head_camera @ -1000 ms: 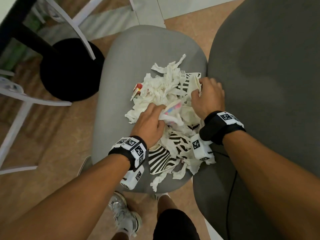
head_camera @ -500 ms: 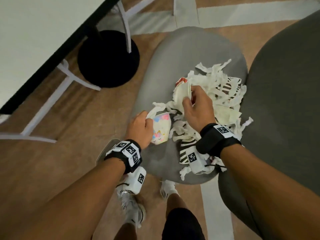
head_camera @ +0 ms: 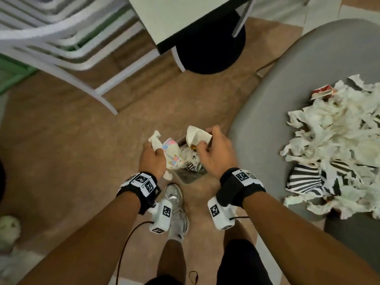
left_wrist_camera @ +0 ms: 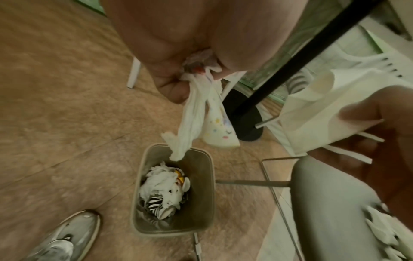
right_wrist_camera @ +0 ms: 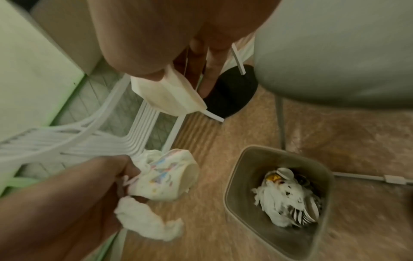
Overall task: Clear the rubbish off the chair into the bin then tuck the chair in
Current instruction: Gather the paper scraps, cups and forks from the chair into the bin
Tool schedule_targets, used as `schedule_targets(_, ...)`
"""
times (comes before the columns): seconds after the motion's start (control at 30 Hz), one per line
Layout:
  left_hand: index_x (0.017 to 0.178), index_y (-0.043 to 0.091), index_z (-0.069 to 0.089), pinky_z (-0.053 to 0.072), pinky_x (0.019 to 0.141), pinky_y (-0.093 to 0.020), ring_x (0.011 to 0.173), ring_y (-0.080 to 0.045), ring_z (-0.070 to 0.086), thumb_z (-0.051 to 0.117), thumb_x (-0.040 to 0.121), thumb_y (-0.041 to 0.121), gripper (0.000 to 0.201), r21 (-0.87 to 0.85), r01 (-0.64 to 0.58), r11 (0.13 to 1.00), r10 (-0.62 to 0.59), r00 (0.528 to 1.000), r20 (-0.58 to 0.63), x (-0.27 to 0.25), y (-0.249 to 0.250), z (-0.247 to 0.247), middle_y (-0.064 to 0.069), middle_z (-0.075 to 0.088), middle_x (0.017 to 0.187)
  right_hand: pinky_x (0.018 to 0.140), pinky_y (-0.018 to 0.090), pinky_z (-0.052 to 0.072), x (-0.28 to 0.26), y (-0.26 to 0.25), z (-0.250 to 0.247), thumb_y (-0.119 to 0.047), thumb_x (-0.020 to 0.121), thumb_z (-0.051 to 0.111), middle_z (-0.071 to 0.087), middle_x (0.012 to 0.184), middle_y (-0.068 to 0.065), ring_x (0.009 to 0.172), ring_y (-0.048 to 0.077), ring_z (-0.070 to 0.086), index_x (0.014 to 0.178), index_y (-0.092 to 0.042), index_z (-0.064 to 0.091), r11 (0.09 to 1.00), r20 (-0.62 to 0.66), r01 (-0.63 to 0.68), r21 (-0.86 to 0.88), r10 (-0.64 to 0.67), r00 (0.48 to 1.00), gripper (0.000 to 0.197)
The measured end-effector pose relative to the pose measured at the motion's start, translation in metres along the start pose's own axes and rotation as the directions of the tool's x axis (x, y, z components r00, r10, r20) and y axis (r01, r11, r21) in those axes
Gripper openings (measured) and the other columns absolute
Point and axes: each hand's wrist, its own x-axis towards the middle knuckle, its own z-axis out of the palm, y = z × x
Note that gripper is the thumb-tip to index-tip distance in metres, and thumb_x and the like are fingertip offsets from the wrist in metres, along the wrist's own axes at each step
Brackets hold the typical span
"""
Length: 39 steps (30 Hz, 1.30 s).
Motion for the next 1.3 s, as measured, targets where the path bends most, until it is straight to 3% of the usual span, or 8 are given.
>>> schedule_targets(0.13,0.132,0.001,0.042,0.043,0.090,-0.036,0.116,-0.038,0.056,0.040,0.099,0.012,0.035,-0.042,0.072,0.996,-0.073,0.997,-0.018,0.005,-0.041,-0.022,-0.022,0.058,0.131,0.081,0.044,0.052,-0.001,0.012,0.049,-0.030,0.087,0.058,0.059,0.118,0.014,0.103,0.037,0.061,0.116,-0.017,0.042,0.952,0.223,-0.049,-0.303,0.121,0.967,0.035)
schedule_targets(0.27,0.142,0.007,0.040,0.045,0.095,-0.036,0.120,-0.035,0.056,0.042,0.099,0.011,0.044,-0.096,0.063,0.993,-0.060,0.998,0.031,0.003,-0.051,-0.025,-0.016,0.057,0.136,0.094,0.044,0.048,0.001,0.027,0.058,-0.028,0.088,0.062,0.045,0.135,0.017,0.118,0.041,0.055,0.137,-0.012,0.035,0.907,0.263,-0.175,-0.384,0.289,0.921,0.058)
schedule_targets(0.43,0.136,0.011,0.044,0.051,0.088,-0.034,0.107,-0.033,0.063,0.052,0.096,0.016,0.041,-0.044,0.005,0.999,0.004,0.982,0.187,0.009,-0.053,0.002,-0.013,0.061,0.128,0.098,0.043,0.048,0.011,0.023,0.057,-0.025,0.089,0.062,0.053,0.134,0.014,0.118,0.036,0.058,0.136,-0.012,0.040,0.949,0.244,-0.128,-0.287,0.202,0.949,0.053)
schedule_targets(0.6,0.143,0.034,0.028,0.055,0.090,-0.050,0.100,-0.035,0.067,0.050,0.082,0.047,0.066,0.063,0.037,0.997,-0.062,0.893,0.447,0.028,-0.061,0.053,-0.008,0.065,0.123,0.095,0.041,0.051,0.014,0.027,0.036,-0.027,0.090,0.059,0.060,0.129,0.008,0.114,0.028,0.060,0.138,-0.015,0.039,0.964,0.213,-0.085,-0.252,0.141,0.967,0.053)
schedule_targets(0.83,0.145,0.017,0.040,0.049,0.096,-0.040,0.117,-0.036,0.057,0.044,0.095,0.020,0.051,0.210,-0.027,0.977,-0.048,0.938,0.343,0.012,-0.025,0.054,-0.015,0.059,0.134,0.082,0.024,0.047,0.007,0.037,-0.015,-0.016,0.095,0.055,0.071,0.105,-0.005,0.094,0.016,0.065,0.128,-0.019,0.054,0.989,0.189,-0.085,-0.119,0.107,0.976,0.033)
schedule_targets(1.07,0.119,0.012,0.061,0.045,0.081,-0.025,0.099,-0.026,0.065,0.049,0.096,0.014,0.026,0.270,-0.262,0.926,0.171,0.932,0.319,0.002,0.063,0.068,-0.011,0.070,0.114,0.087,0.028,0.051,0.003,0.079,-0.094,-0.015,0.093,0.054,0.071,0.095,-0.004,0.090,0.019,0.068,0.112,-0.020,0.064,0.989,0.056,-0.146,-0.027,0.147,0.987,0.023)
schedule_targets(1.17,0.105,0.020,0.063,0.052,0.077,-0.028,0.083,-0.024,0.069,0.051,0.093,0.012,0.019,0.261,-0.396,0.880,0.282,0.880,0.383,-0.012,0.112,0.104,-0.005,0.073,0.097,0.079,0.019,0.051,-0.005,0.111,-0.146,-0.014,0.093,0.054,0.070,0.088,-0.005,0.079,0.014,0.065,0.110,-0.018,0.066,0.977,-0.028,-0.214,0.004,0.214,0.976,0.021)
schedule_targets(1.3,0.105,0.021,0.060,0.055,0.084,-0.040,0.088,-0.026,0.067,0.050,0.088,0.016,0.021,0.240,-0.607,0.758,0.449,0.752,0.483,-0.043,0.169,0.177,-0.004,0.069,0.097,0.071,0.022,0.046,-0.019,0.163,-0.219,-0.018,0.095,0.055,0.068,0.095,-0.004,0.083,0.017,0.067,0.113,-0.018,0.065,0.957,-0.121,-0.288,0.018,0.288,0.950,0.021)
